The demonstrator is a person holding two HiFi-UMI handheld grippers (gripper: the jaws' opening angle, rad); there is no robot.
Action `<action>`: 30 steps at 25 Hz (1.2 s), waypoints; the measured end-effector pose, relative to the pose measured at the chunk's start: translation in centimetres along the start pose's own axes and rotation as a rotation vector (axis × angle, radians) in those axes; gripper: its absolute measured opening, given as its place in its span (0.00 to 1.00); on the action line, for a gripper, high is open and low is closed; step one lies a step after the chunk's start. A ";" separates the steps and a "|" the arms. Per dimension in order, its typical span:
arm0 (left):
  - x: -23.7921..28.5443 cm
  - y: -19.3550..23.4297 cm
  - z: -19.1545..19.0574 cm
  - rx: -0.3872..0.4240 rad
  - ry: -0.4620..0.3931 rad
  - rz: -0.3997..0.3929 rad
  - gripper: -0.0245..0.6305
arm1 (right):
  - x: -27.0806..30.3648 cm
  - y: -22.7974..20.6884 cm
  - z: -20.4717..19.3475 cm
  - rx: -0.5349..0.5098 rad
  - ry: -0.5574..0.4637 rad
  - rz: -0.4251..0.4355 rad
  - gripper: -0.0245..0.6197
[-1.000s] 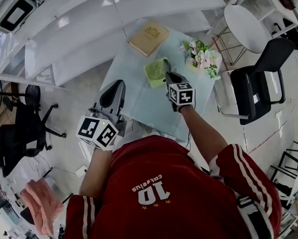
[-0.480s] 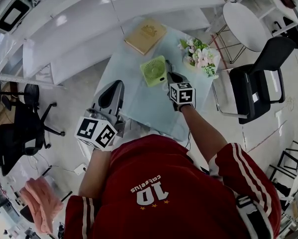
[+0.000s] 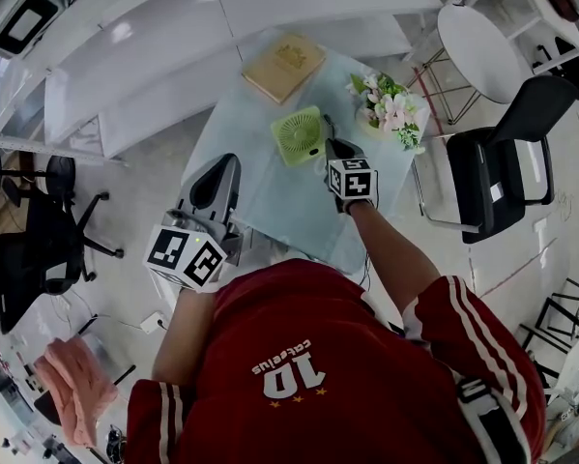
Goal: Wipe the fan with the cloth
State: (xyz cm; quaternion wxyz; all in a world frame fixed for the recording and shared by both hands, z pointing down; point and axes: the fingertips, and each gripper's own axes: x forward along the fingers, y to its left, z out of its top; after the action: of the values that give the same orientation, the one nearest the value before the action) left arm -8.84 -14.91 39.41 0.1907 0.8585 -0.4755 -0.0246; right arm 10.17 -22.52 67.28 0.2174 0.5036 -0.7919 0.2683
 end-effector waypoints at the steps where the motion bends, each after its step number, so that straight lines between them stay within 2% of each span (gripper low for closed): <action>1: -0.1 0.0 0.0 0.000 0.000 0.005 0.04 | 0.1 -0.1 -0.1 -0.002 0.002 0.000 0.06; 30: -1.9 0.3 0.0 0.009 -0.019 0.036 0.04 | 0.6 1.3 -0.9 -0.028 0.013 0.028 0.06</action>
State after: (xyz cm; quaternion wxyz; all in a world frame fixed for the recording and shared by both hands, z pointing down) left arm -10.12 -13.49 39.25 0.1826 0.8505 -0.4926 -0.0269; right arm 8.78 -21.90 68.01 0.2260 0.4875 -0.8012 0.2634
